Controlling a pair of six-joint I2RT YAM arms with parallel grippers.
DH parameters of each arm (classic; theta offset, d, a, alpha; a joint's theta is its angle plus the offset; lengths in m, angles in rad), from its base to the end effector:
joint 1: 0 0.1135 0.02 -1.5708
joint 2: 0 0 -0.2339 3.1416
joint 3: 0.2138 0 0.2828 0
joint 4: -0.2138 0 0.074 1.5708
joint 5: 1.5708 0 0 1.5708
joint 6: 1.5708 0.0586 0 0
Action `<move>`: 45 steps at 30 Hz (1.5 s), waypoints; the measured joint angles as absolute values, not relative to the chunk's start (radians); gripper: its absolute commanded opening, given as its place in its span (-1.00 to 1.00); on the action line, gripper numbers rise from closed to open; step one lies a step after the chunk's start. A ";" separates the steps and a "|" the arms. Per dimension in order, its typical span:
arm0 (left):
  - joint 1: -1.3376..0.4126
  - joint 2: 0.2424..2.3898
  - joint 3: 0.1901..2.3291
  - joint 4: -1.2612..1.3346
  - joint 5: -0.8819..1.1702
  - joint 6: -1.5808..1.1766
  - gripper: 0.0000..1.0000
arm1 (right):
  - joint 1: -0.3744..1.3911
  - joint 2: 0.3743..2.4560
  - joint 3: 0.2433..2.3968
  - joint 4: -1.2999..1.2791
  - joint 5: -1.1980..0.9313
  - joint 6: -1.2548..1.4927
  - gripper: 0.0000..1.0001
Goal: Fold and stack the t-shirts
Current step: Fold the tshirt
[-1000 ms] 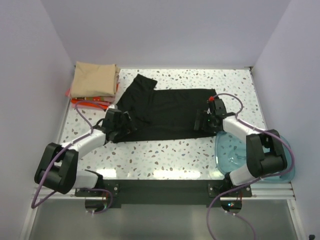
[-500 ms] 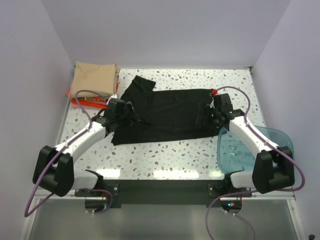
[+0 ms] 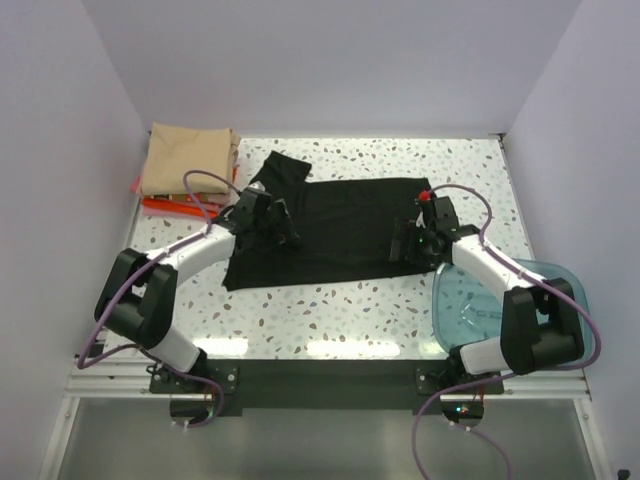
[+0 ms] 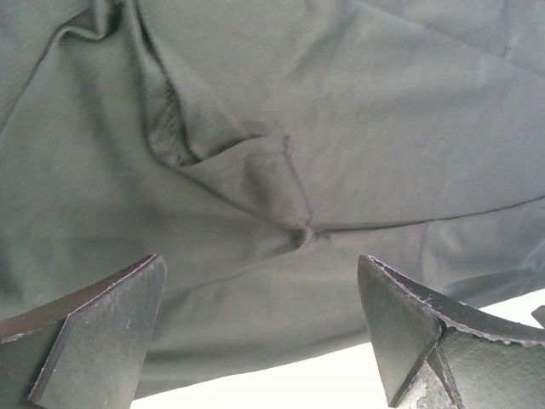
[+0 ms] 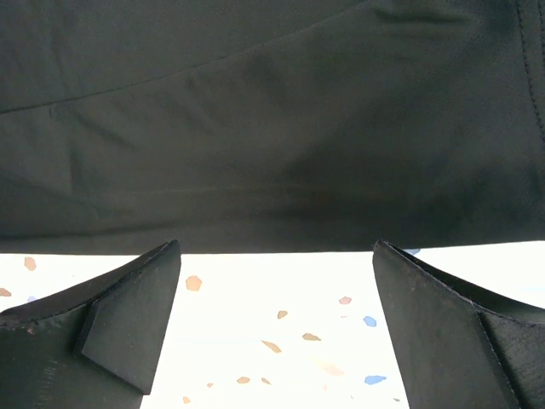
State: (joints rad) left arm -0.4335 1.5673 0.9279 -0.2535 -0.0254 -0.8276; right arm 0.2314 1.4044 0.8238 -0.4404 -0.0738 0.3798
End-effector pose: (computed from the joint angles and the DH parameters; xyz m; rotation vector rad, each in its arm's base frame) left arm 0.3272 -0.1498 0.1274 -0.5072 2.4829 -0.5008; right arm 0.3051 0.0763 0.1298 0.1671 2.6162 0.3147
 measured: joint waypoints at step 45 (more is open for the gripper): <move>-0.440 1.993 1.473 -0.193 -0.039 -0.759 1.00 | 0.229 1.304 0.876 -0.253 -0.057 0.326 0.97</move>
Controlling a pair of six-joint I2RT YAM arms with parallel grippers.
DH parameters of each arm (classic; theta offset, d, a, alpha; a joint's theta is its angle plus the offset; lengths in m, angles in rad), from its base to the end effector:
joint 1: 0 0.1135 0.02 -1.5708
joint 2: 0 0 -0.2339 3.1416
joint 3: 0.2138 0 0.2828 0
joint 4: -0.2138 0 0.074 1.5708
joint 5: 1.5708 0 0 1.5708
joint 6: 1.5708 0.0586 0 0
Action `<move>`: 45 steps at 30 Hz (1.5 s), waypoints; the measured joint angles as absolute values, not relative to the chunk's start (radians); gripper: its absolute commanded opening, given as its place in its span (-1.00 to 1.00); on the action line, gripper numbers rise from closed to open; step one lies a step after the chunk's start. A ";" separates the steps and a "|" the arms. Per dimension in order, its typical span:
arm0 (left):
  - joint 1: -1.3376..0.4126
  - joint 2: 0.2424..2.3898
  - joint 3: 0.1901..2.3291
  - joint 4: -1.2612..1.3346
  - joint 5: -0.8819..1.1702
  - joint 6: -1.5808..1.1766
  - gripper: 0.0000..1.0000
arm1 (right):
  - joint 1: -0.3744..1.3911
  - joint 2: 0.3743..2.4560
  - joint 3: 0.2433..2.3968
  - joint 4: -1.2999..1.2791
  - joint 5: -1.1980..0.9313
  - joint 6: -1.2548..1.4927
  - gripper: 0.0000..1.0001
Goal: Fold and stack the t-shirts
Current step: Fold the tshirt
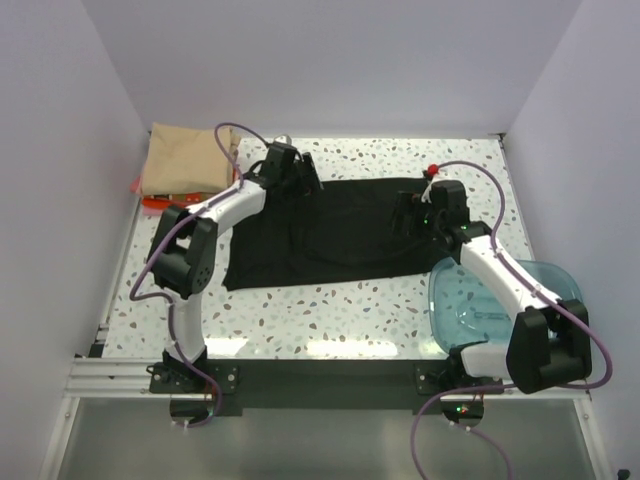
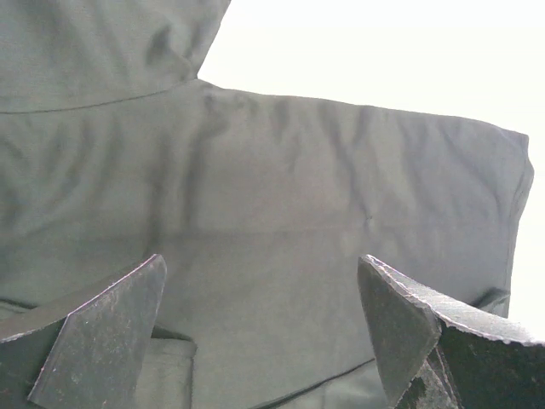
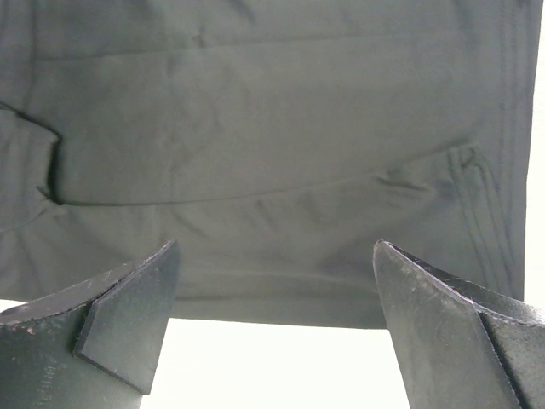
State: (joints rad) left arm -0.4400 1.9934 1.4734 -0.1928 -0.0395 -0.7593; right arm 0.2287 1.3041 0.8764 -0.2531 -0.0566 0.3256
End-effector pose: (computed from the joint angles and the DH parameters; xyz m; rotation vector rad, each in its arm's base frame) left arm 0.4406 -0.2049 0.1549 -0.3947 2.3179 -0.5686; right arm 0.3281 0.0798 0.1957 0.0795 2.2740 0.3588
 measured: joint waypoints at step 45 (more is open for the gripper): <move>-0.272 2.671 2.370 -0.353 -0.216 -0.295 0.82 | 0.125 1.741 1.393 -0.511 0.140 0.310 0.97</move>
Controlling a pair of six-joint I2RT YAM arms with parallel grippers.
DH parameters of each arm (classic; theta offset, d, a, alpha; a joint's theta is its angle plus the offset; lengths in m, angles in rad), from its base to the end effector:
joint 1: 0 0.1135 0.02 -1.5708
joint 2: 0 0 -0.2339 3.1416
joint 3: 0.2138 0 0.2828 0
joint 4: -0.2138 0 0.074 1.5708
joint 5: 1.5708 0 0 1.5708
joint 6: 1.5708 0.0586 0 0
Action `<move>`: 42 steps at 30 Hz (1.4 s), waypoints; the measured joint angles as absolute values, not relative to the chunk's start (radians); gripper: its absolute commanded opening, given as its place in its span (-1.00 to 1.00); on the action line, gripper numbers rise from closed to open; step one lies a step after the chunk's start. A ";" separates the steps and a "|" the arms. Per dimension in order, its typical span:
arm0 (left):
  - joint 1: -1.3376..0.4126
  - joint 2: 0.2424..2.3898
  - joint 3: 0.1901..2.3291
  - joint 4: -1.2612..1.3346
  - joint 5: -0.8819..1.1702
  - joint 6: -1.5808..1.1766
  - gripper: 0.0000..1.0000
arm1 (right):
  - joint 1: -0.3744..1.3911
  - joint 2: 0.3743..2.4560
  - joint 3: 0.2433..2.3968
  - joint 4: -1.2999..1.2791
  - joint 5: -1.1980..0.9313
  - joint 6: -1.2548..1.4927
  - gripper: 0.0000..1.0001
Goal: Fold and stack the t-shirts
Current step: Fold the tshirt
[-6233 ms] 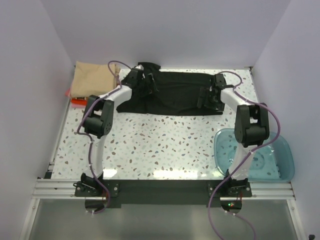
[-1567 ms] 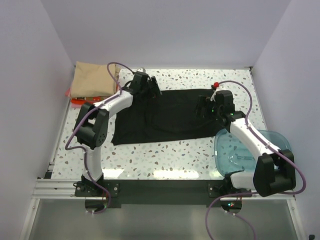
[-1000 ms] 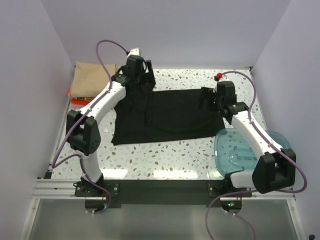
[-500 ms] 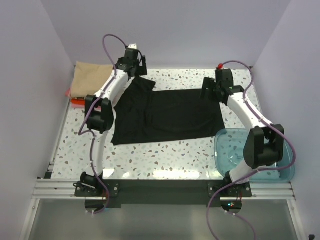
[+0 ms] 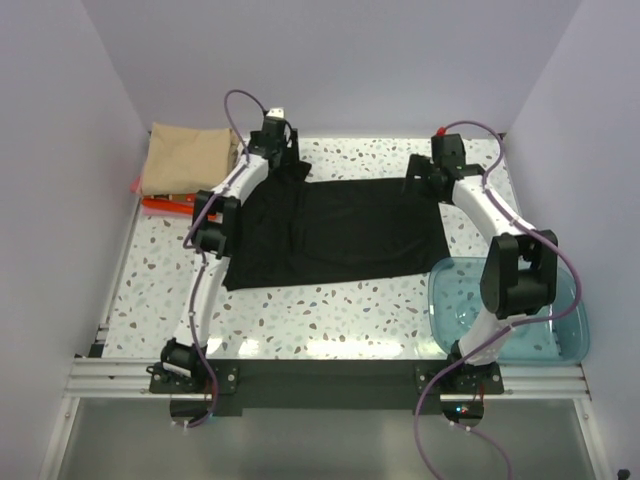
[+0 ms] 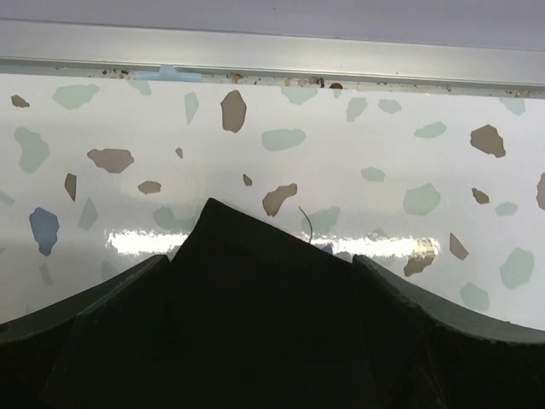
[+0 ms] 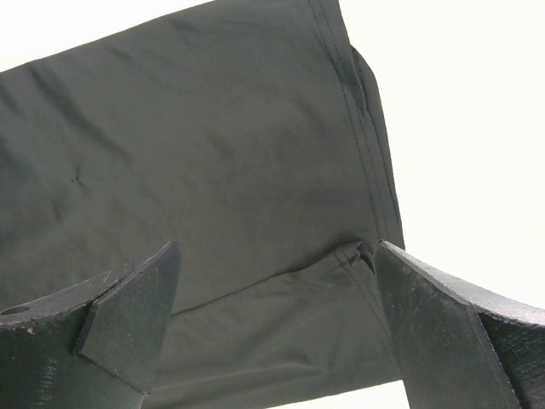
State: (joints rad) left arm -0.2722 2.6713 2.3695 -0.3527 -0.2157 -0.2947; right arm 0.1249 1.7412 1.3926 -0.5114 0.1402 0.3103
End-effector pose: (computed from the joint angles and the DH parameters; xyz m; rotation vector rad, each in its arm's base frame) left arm 0.5951 -0.1531 0.1147 -0.1426 2.2040 -0.0749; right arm 0.4237 0.0449 0.2060 0.2867 2.4026 0.0280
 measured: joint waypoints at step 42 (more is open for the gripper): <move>-0.266 2.571 2.157 -0.108 -0.212 -0.241 -1.00 | 0.110 2.444 2.157 -0.699 0.294 0.274 0.58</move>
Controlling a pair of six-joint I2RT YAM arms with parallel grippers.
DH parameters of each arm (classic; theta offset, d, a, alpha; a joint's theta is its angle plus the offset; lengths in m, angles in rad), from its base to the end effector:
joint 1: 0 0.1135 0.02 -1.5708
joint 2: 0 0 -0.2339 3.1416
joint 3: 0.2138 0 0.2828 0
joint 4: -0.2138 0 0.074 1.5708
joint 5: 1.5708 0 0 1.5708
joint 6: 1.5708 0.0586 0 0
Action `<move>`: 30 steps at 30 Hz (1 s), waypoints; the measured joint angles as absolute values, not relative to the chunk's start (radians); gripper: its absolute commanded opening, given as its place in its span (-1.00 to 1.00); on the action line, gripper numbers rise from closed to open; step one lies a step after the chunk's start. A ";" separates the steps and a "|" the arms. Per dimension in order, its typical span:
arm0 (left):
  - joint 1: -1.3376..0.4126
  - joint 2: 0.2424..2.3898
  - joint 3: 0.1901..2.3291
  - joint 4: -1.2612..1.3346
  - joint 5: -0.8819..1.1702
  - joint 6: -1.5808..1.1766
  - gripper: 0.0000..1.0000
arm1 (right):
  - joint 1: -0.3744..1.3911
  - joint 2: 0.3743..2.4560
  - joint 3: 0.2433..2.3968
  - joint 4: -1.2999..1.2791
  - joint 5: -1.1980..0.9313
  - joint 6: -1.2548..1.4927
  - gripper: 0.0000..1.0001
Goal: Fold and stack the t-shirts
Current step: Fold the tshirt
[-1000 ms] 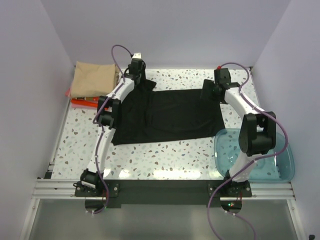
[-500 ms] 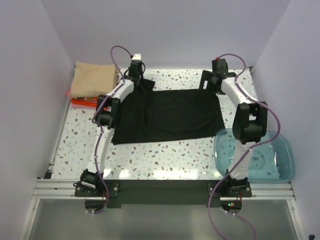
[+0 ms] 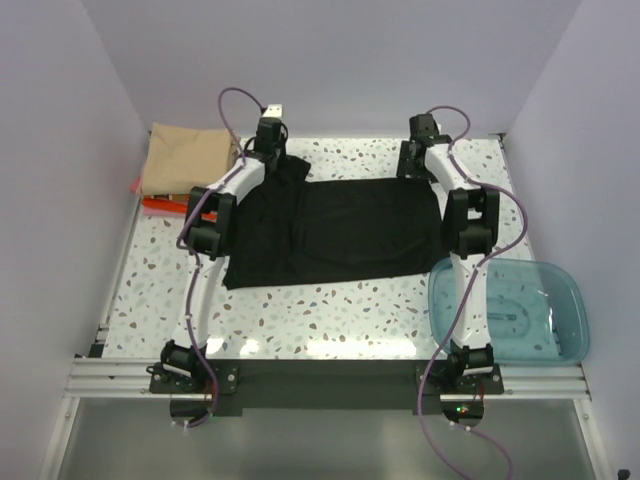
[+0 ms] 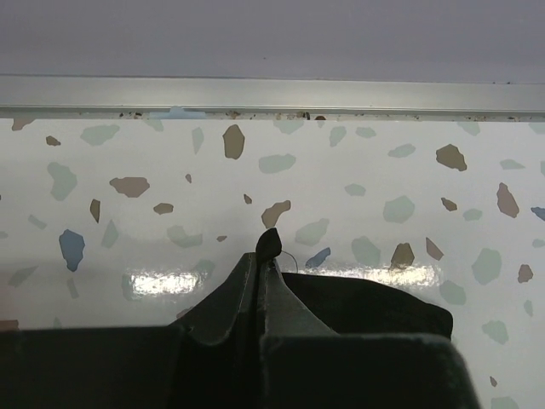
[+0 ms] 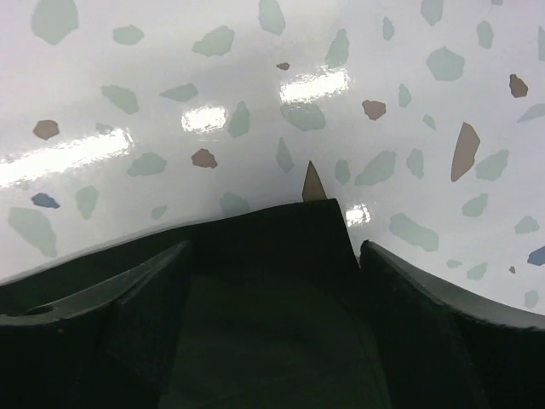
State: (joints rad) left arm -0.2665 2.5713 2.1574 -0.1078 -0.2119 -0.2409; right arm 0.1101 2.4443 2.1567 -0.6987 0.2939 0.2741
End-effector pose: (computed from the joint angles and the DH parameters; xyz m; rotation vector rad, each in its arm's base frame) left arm 0.5897 -0.1482 0.1181 -0.1012 2.0784 -0.0878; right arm 0.5516 0.0439 0.1344 0.3165 2.4888 -0.2202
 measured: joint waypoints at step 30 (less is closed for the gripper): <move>-0.266 2.448 1.999 -0.046 -0.167 -0.212 -1.00 | 0.092 2.484 2.156 -0.612 0.233 0.204 -0.87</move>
